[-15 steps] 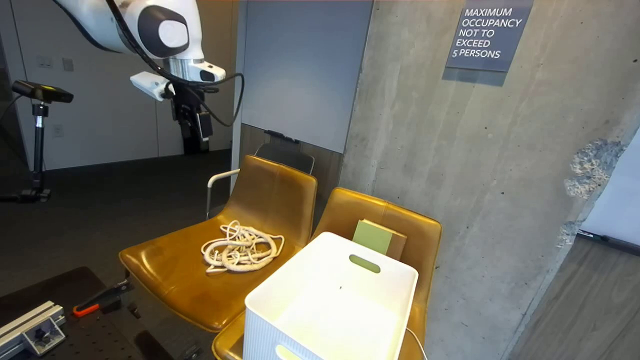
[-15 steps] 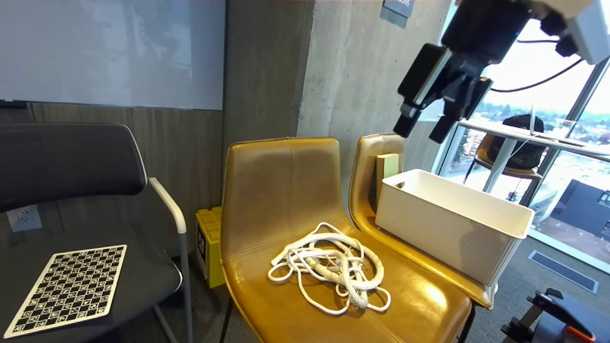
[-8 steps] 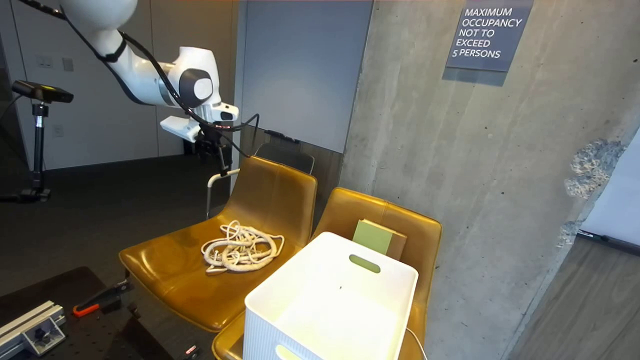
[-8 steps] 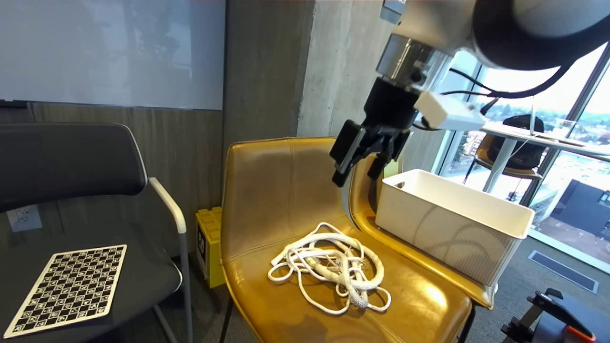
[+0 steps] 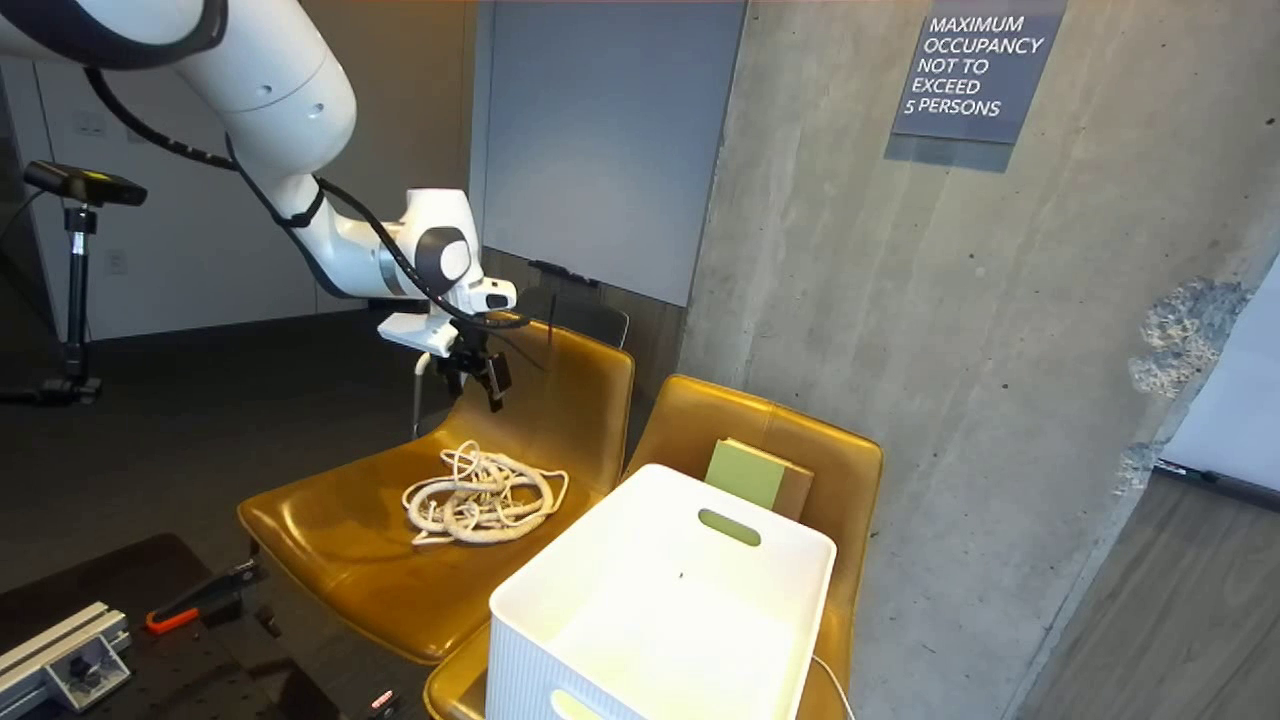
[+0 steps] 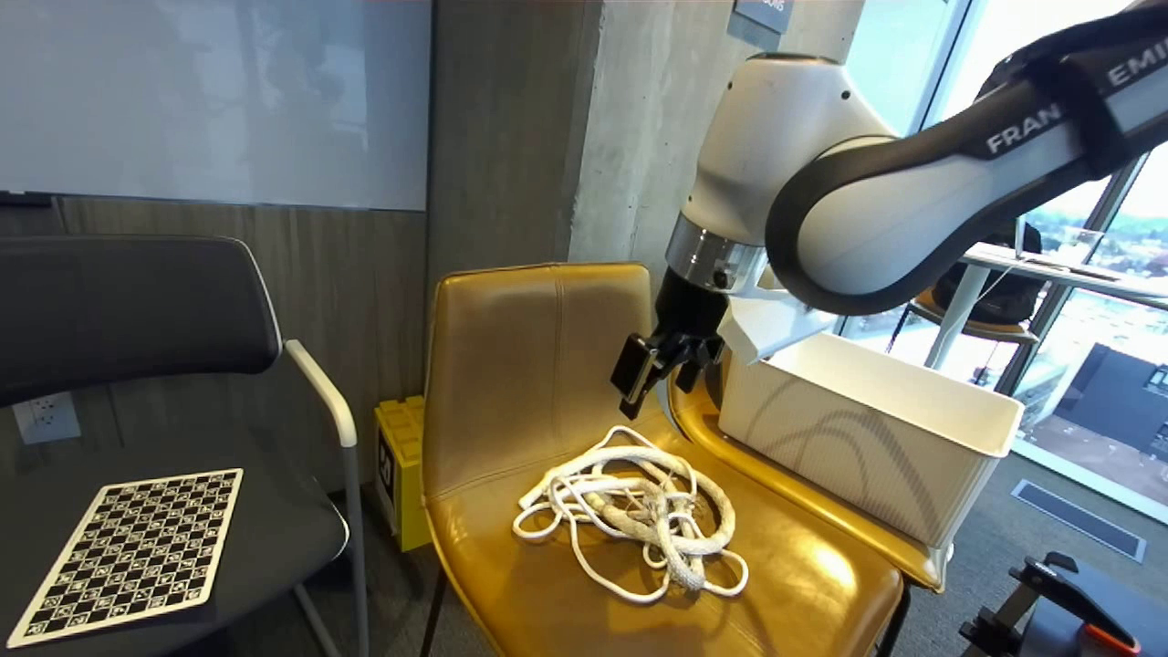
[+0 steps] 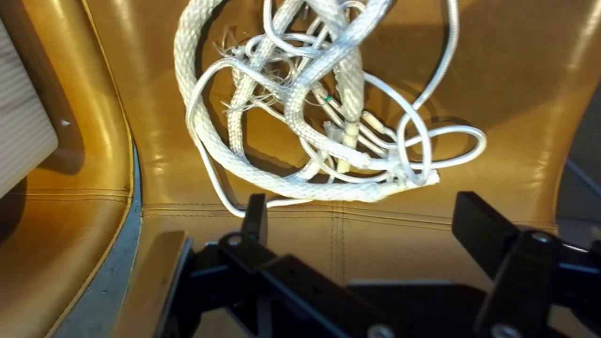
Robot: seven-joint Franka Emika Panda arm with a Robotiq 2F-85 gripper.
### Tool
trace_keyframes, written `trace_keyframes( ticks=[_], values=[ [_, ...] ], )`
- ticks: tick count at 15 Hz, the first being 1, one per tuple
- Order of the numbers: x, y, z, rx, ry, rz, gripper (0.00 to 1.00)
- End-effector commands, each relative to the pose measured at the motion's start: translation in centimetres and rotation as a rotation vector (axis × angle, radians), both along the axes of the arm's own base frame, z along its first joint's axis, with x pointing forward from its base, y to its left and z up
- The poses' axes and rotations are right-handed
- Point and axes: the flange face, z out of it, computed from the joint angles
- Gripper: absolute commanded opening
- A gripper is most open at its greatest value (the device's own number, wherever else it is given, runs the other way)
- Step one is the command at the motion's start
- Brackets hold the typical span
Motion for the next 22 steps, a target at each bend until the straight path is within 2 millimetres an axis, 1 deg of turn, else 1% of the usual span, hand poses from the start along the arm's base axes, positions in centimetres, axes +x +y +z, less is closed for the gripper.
trace_keyframes(
  ticks=[1,6,9,15,21,22],
  values=[
    [1.0,-0.3,-3.7,-0.037,-0.003,0.02,1.0],
    [0.1,0.6,-9.1,-0.059,0.052,0.021,1.0],
    [0.2,0.7,-11.5,-0.076,0.069,0.019,1.0],
    [1.2,0.5,-14.3,-0.103,0.067,0.007,1.0],
    [0.7,0.0,-17.8,-0.142,0.097,-0.007,1.0],
    [0.4,-0.1,-18.2,-0.148,0.102,-0.008,0.95]
  ],
)
